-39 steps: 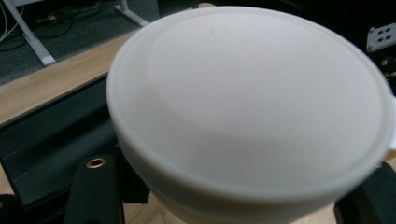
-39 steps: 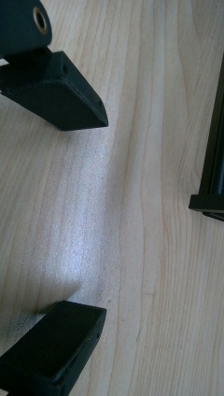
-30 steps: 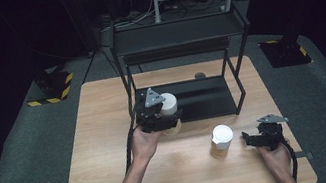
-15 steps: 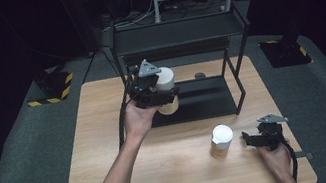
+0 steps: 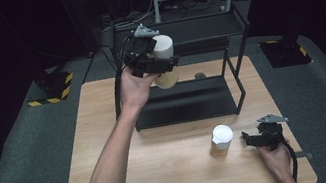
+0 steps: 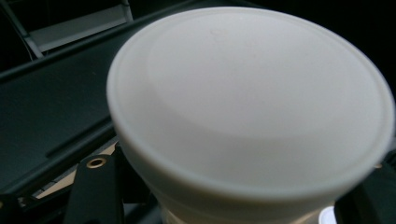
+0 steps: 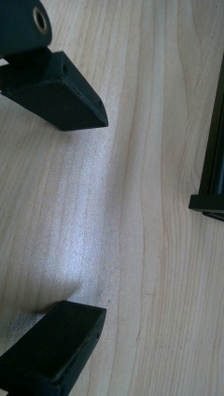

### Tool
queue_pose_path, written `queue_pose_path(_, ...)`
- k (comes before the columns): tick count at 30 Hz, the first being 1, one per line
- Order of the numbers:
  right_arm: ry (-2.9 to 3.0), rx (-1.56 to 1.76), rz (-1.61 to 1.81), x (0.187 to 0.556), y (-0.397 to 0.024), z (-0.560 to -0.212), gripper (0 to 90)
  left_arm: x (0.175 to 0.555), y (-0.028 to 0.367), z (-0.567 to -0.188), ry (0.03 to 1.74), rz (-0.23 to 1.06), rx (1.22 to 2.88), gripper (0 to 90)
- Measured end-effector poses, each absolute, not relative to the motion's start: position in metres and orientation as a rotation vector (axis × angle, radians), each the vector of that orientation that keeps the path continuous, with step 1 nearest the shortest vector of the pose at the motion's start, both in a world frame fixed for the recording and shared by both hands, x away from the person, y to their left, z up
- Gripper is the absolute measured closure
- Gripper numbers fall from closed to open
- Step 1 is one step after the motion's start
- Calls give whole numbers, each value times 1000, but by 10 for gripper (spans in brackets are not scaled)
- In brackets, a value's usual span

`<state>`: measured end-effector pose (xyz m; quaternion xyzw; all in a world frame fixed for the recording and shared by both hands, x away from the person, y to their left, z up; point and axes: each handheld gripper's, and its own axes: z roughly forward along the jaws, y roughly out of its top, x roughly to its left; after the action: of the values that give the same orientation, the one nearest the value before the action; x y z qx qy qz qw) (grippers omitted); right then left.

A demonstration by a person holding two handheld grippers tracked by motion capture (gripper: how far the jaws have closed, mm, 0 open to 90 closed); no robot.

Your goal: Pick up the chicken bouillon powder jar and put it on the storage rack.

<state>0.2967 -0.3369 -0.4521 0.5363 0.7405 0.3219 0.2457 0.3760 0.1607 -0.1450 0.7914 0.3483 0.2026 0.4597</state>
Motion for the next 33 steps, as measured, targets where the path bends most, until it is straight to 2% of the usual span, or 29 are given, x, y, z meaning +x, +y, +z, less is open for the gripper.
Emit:
queue_pose_path(9,2022,1464,877,297,-337,-452,76,390,160,-119,912,542,1916,351)
queue_pose_path(17,2021,1464,877,297,-337,-452,77,407,148,-101,1032,613,1872,351)
queue_pose_path(23,2023,1462,876,297,-337,-452,78,420,133,-96,1112,678,1851,351)
queue_pose_path(33,2023,1460,877,297,-337,-452,79,443,118,-99,1175,704,1839,351)
